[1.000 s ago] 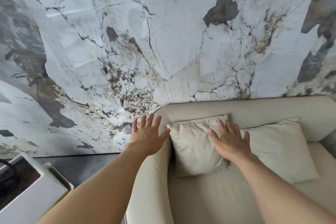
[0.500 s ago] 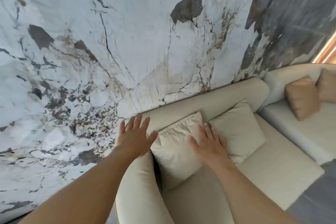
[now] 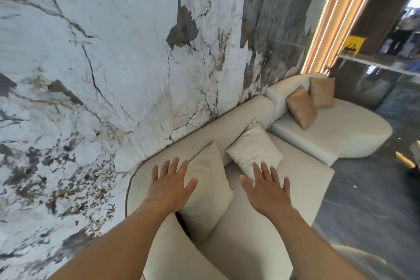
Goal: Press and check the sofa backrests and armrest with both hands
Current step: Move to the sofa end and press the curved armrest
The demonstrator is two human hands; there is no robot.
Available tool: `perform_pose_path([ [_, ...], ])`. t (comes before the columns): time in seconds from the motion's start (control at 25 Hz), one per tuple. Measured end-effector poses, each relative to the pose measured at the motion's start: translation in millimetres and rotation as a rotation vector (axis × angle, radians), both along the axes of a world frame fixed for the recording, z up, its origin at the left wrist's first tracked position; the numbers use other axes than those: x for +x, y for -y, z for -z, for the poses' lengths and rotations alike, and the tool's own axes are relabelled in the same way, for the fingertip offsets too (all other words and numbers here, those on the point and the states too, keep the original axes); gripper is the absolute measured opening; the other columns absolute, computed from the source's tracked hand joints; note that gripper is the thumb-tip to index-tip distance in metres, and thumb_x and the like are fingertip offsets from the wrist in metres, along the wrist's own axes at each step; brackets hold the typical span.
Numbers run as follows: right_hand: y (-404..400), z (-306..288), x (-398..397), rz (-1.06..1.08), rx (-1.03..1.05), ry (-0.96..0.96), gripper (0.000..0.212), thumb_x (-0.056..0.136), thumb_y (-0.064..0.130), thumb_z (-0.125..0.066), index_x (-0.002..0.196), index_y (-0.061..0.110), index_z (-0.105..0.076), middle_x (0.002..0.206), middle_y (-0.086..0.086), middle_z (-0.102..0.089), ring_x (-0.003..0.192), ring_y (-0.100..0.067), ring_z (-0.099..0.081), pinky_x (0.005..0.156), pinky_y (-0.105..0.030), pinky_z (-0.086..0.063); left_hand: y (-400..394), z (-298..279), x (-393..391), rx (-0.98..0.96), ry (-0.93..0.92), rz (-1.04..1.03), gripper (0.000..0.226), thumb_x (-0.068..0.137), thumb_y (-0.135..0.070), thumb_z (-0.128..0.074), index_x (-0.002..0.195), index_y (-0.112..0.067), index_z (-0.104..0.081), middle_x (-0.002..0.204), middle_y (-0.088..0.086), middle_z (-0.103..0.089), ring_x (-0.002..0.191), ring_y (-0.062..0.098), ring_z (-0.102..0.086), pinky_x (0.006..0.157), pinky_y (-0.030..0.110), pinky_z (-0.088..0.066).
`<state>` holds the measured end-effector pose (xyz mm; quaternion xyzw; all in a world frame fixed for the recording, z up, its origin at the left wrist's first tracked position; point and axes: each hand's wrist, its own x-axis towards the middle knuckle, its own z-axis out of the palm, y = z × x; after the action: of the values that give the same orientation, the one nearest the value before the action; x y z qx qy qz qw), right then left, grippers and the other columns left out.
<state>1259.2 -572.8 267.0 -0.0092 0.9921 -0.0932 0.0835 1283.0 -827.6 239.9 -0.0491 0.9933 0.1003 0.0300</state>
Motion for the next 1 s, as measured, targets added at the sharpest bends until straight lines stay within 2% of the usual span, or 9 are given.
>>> perform_pose_path([
  [0.32,11,-16,50,0.109,0.034,0.003,0.071,0.093,0.065,-0.009,0.153,0.031,0.005,0.162,0.007,0.012,0.148,-0.018,0.013,0.116,-0.051,0.010,26,-19,25,-0.005,-0.008,0.063,0.070,0.092,-0.063,-0.013,0.153,-0.030,-0.001,0.163,0.001,0.003,0.148,0.024,0.006,0.117,0.049,0.008],
  [0.64,94,-6,75,0.414,0.105,0.037,0.070,0.093,0.065,-0.008,0.153,0.031,0.008,0.162,0.008,0.014,0.148,-0.017,0.014,0.116,-0.051,0.009,103,-3,-29,-0.002,0.019,0.364,0.069,0.094,-0.061,-0.014,0.153,-0.030,0.001,0.163,-0.001,0.005,0.148,0.023,0.008,0.118,0.049,0.007],
  [0.84,142,0,83,0.518,0.138,0.068,0.071,0.093,0.066,-0.007,0.153,0.031,0.005,0.162,0.007,0.011,0.148,-0.017,0.012,0.117,-0.052,0.006,154,5,-57,-0.001,0.042,0.462,0.069,0.094,-0.060,-0.015,0.153,-0.028,0.001,0.163,0.000,0.004,0.148,0.024,0.007,0.117,0.049,0.007],
  [1.0,166,27,91,0.583,0.122,0.089,0.071,0.092,0.067,-0.006,0.153,0.032,0.005,0.162,0.008,0.010,0.148,-0.016,0.011,0.117,-0.051,0.007,163,32,-61,0.018,0.082,0.531,0.068,0.093,-0.060,-0.013,0.153,-0.029,0.000,0.163,-0.001,0.004,0.148,0.022,0.008,0.117,0.048,0.007],
])
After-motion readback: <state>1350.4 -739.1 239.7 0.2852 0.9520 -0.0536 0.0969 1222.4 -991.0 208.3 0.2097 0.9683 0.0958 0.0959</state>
